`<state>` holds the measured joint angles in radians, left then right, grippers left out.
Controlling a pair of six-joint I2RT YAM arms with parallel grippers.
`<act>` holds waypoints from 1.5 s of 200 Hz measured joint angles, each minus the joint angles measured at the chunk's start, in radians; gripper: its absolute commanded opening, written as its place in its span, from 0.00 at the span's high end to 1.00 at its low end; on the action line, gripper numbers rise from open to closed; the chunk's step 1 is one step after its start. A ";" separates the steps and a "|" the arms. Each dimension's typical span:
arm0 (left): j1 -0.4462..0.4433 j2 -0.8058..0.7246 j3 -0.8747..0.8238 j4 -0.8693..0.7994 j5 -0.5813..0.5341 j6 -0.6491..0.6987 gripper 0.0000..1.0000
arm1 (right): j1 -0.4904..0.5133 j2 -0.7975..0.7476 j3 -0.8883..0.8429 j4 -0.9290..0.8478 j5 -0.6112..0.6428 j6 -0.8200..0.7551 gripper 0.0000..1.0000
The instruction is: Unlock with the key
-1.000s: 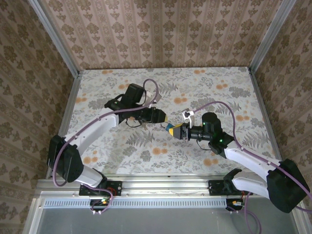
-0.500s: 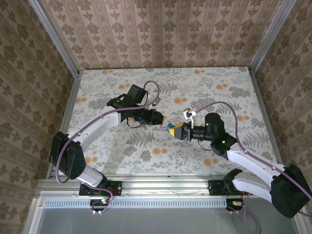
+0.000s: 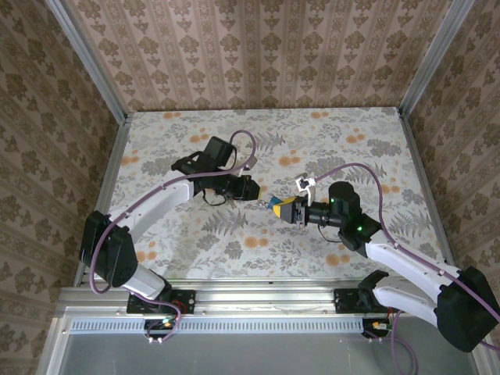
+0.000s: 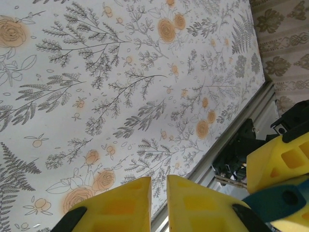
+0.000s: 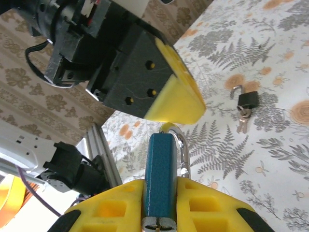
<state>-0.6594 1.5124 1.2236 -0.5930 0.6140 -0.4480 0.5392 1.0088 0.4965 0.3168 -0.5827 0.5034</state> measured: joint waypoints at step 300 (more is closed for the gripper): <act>0.144 -0.386 -0.360 0.319 -0.171 -0.283 0.43 | -0.071 0.835 0.229 0.385 0.266 0.509 0.97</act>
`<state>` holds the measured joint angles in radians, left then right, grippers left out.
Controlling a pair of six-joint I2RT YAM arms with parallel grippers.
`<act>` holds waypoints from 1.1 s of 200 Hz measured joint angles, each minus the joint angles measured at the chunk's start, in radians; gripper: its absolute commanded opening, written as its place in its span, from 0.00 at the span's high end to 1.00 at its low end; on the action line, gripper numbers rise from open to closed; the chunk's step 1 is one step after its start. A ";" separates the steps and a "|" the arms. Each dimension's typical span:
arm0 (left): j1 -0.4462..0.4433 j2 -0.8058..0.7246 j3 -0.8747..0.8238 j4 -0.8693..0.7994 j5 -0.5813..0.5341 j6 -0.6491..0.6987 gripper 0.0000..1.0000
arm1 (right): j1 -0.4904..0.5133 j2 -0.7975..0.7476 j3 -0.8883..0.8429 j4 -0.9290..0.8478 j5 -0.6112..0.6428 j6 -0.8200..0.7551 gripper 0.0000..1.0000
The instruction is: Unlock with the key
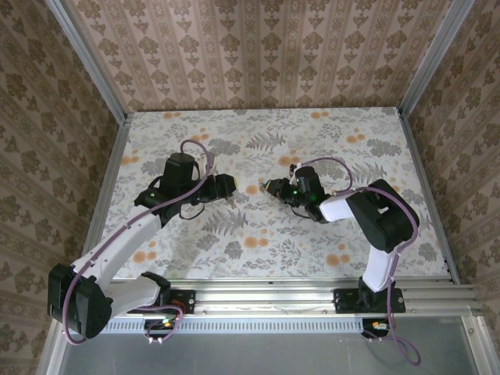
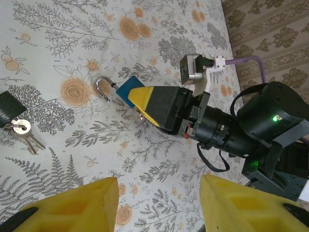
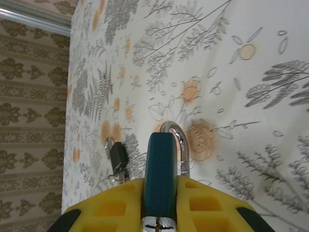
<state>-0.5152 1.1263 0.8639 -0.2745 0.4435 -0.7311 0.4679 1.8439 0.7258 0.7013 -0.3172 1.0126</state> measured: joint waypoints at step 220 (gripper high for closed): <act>0.007 0.023 -0.029 0.022 -0.050 -0.036 0.28 | -0.065 -0.316 -0.053 -0.425 0.169 -0.105 0.31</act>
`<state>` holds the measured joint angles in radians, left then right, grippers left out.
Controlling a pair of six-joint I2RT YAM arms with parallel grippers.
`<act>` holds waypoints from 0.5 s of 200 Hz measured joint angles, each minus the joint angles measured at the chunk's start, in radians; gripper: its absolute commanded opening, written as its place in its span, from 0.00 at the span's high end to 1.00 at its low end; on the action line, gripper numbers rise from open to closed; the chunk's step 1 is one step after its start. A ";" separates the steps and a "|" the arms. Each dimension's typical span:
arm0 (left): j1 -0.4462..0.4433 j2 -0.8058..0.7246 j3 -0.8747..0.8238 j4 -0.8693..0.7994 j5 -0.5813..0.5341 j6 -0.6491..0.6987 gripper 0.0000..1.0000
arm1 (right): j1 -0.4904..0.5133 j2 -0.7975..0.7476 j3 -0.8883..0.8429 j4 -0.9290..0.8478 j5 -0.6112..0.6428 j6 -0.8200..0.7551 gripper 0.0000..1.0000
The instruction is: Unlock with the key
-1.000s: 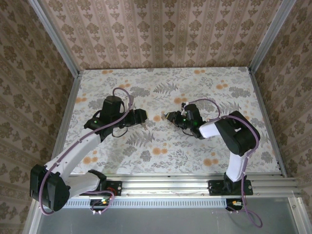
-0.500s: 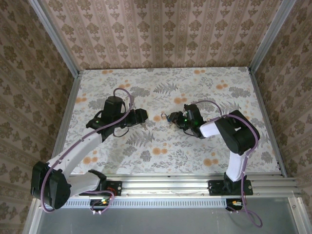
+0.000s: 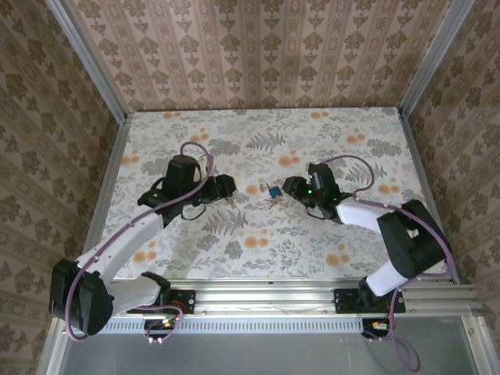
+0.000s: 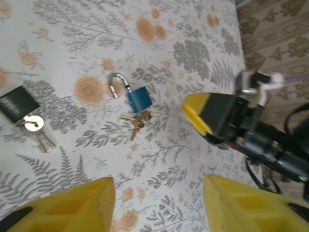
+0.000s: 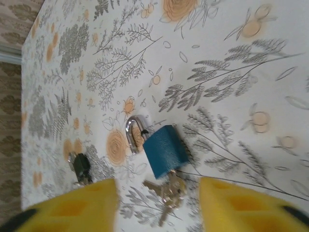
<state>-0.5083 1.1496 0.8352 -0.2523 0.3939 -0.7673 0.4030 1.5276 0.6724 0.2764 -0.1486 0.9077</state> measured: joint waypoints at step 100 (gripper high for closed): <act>0.039 -0.006 0.117 -0.410 -0.355 0.079 0.13 | -0.013 -0.343 -0.024 -0.412 0.186 -0.230 0.00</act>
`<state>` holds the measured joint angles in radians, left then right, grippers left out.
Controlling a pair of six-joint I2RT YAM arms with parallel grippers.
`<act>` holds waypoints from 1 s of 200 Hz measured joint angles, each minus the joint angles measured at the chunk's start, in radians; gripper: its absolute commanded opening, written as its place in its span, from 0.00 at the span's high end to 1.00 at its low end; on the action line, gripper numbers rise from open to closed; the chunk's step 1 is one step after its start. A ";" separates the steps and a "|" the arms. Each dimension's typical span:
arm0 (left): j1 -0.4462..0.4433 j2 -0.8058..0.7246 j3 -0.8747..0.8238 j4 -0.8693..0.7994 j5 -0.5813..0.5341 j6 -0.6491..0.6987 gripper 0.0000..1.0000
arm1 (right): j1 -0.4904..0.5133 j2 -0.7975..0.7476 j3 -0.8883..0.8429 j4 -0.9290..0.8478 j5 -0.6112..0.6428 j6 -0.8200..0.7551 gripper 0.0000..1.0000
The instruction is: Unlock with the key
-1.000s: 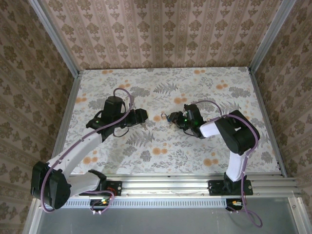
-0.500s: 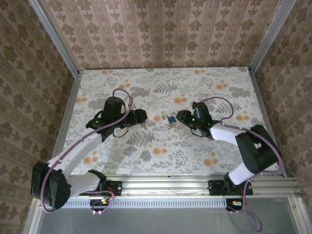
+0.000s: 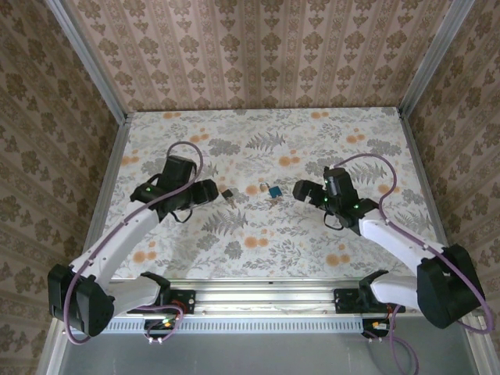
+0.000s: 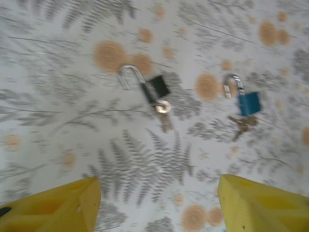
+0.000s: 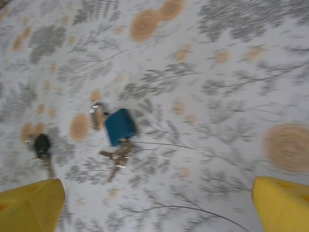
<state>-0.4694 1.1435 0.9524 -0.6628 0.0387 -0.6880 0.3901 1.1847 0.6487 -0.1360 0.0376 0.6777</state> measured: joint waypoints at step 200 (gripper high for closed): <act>0.310 0.045 -0.619 1.121 -0.612 0.671 0.00 | -0.221 0.060 -0.202 0.530 0.630 -0.496 0.00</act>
<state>-0.1593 1.1889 0.3332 0.4583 -0.5728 -0.0166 0.1692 1.2446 0.4465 0.3943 0.6678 0.1818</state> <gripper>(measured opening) 1.000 0.997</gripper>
